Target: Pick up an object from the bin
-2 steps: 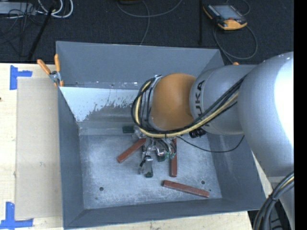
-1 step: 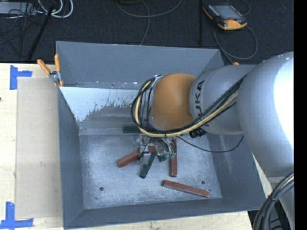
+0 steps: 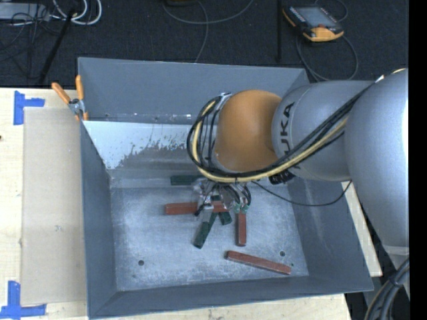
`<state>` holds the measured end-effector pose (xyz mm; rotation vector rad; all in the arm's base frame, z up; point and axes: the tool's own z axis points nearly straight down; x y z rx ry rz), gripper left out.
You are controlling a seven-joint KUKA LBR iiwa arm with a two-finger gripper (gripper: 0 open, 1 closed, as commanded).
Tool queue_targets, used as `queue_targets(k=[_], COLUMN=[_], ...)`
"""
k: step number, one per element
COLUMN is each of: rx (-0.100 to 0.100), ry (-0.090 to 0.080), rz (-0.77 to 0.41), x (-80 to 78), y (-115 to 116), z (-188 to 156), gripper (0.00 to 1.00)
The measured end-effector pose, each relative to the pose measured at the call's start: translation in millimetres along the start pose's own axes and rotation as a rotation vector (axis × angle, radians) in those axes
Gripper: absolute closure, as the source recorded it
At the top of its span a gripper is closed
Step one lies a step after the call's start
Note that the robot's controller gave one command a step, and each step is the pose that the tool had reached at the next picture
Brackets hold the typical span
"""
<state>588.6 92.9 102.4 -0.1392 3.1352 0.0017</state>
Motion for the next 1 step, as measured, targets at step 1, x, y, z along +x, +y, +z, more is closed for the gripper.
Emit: queue_targets(k=[1], rx=[0.000], ry=[-0.006], rz=[0.005], x=[-2.4], y=[0.6], z=[-100.0], gripper=[1.00])
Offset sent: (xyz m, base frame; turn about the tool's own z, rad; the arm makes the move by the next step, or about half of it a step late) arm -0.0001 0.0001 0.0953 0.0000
